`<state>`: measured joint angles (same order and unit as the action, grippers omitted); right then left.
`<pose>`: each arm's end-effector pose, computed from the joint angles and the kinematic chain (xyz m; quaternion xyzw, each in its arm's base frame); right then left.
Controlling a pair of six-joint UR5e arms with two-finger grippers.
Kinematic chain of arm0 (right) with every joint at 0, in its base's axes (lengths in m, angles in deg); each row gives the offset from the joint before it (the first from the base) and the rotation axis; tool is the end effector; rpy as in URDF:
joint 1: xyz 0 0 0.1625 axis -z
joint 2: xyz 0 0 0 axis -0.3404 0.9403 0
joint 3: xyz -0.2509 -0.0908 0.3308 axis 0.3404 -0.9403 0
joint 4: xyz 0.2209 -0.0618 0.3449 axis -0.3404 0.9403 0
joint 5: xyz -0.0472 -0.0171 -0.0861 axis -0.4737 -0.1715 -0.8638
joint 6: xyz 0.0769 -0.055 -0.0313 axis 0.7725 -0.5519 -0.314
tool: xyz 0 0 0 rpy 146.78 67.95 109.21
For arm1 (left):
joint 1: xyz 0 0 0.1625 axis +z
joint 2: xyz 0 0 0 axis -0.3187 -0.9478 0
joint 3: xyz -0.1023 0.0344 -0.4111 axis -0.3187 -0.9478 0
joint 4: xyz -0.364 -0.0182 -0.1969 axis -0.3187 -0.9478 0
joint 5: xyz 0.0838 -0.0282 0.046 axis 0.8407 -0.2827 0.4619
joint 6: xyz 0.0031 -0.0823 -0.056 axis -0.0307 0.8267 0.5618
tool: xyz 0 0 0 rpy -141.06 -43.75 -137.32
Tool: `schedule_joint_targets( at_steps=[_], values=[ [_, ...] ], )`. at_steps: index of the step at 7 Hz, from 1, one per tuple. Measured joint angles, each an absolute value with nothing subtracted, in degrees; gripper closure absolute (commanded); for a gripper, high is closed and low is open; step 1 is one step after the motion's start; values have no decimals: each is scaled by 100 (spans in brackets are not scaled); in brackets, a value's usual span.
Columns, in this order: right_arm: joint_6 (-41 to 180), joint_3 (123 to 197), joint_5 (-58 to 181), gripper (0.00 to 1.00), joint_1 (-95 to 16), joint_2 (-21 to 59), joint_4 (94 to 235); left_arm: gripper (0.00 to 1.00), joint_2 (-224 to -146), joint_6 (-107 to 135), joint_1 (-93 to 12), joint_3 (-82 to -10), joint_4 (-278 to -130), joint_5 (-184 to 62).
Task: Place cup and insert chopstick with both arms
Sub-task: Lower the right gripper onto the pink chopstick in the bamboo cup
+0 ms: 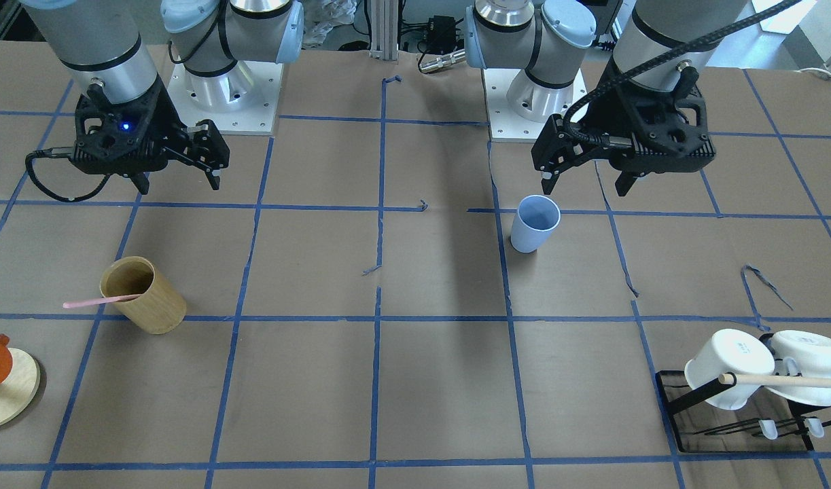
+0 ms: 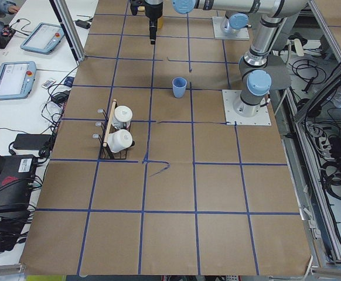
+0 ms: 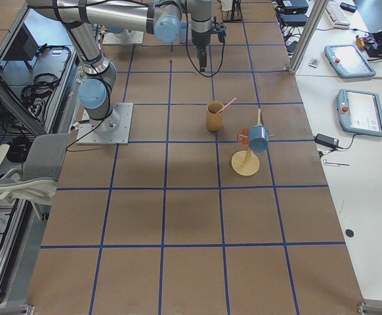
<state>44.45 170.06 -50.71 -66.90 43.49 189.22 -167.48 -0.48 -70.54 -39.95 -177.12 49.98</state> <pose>0.1088 -0.4656 0.4361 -0.0466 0.9986 -0.0258 0.0037 -0.1266 -0.5147 0.5114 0.0090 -0.9996 0.0258 0.0061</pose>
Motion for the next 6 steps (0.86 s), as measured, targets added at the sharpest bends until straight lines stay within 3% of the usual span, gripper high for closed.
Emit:
schedule_joint_targets(
  at_steps=[6],
  values=[
    [4445,17073,-5094,0,-6694,4346,18954,0,-16721,-46,-7047,-4012,-17642,4989]
  ],
)
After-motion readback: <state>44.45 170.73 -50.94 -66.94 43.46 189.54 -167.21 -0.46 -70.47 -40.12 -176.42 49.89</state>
